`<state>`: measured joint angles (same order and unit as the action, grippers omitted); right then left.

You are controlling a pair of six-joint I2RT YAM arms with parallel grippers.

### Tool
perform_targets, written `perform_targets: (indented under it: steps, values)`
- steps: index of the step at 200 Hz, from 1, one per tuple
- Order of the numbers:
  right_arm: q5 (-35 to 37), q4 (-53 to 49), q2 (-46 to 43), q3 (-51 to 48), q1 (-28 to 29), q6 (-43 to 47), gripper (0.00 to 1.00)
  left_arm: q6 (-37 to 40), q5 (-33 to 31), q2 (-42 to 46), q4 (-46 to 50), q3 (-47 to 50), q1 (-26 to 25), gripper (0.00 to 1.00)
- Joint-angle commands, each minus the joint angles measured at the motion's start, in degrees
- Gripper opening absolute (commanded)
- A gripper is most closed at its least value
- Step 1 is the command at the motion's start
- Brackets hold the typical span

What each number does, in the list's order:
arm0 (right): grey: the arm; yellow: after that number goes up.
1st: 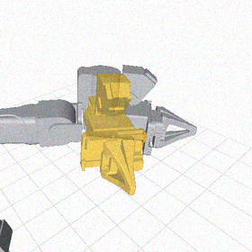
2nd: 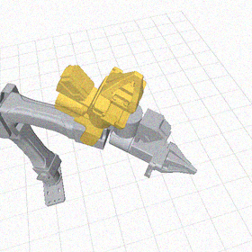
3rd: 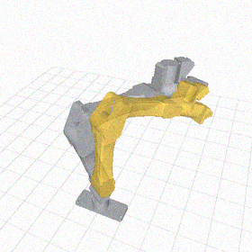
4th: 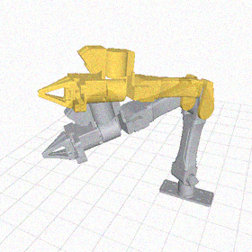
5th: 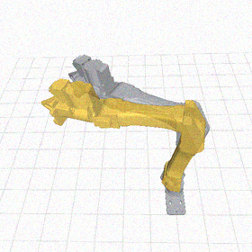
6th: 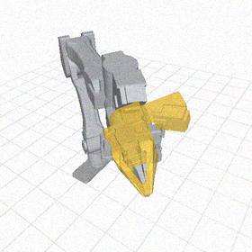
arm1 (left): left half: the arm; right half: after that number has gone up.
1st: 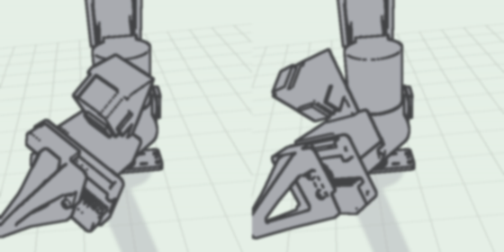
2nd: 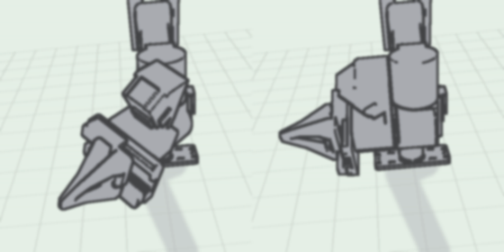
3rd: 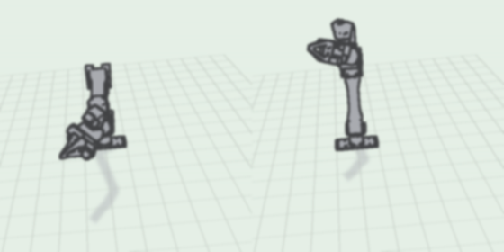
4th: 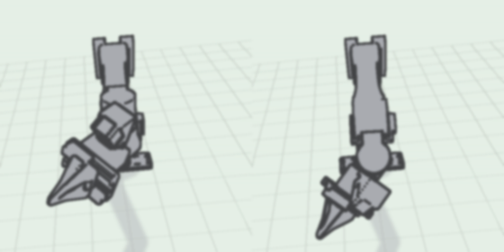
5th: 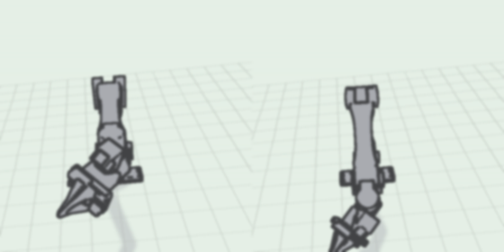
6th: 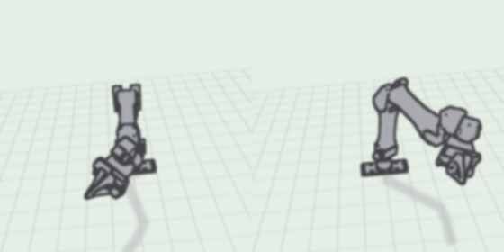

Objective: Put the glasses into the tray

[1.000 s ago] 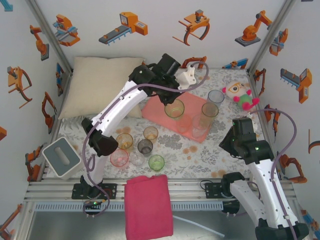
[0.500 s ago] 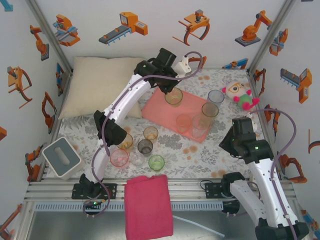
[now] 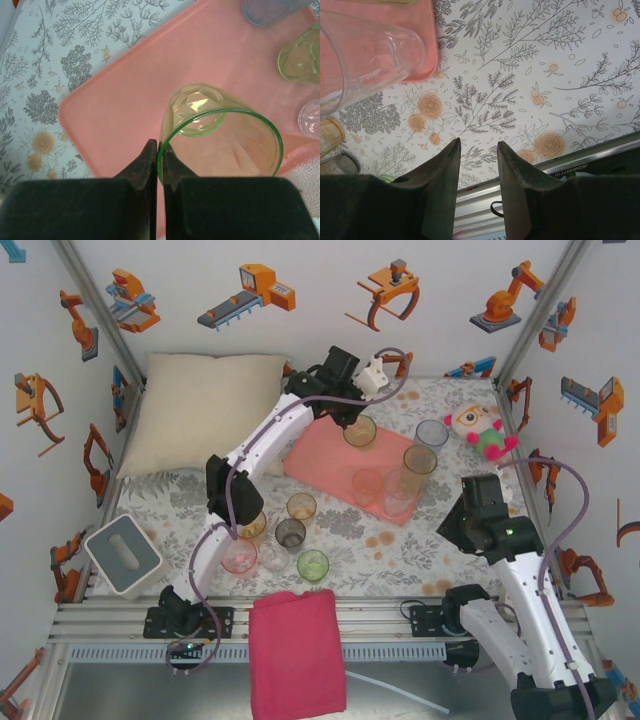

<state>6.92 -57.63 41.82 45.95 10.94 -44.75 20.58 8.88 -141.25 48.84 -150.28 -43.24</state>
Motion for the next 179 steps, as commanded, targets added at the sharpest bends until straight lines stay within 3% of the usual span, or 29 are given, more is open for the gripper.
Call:
perform_targets:
  steps: [1,179]
  values:
    - [0.5,0.7,-0.3,-1.0,-0.4,-1.4,0.36,-2.0,2.4,-0.9,-3.6,-0.4,0.0,0.07]
    - [-0.2,2.2,-0.6,-3.7,-0.4,-1.9,0.36,-0.1,2.0,-6.3,-5.0,0.0,-3.7,0.1]
